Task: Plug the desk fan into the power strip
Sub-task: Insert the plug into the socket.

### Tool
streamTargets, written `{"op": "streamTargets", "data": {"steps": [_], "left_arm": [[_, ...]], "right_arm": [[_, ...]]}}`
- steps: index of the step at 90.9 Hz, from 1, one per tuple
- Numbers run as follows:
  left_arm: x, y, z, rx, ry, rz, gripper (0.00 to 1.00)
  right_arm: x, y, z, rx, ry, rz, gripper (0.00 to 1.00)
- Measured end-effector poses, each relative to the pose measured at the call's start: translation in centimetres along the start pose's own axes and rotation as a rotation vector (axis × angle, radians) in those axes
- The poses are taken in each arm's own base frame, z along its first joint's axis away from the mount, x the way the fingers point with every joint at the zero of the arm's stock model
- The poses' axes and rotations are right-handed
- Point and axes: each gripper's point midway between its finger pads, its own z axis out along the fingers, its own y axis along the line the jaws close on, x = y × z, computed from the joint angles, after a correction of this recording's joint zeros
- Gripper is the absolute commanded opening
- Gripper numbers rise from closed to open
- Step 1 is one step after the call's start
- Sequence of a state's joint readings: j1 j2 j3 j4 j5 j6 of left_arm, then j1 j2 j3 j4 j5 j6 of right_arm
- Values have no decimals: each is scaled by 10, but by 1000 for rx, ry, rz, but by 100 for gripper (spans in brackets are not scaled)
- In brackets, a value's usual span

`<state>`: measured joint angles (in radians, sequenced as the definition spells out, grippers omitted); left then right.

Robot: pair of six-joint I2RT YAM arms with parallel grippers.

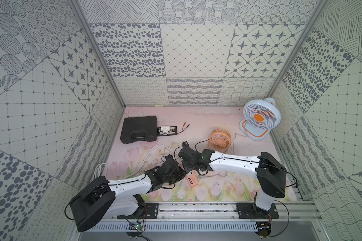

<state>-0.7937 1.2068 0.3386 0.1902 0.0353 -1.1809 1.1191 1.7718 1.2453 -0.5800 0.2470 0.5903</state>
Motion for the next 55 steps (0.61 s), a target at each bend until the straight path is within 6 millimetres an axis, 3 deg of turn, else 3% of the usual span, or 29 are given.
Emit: {"op": "streamTargets", "data": {"steps": [55], "left_arm": [[0,0,-1,2,-3,0,17]], "right_arm": [[1,3,5,70,-26,-39,0]]}}
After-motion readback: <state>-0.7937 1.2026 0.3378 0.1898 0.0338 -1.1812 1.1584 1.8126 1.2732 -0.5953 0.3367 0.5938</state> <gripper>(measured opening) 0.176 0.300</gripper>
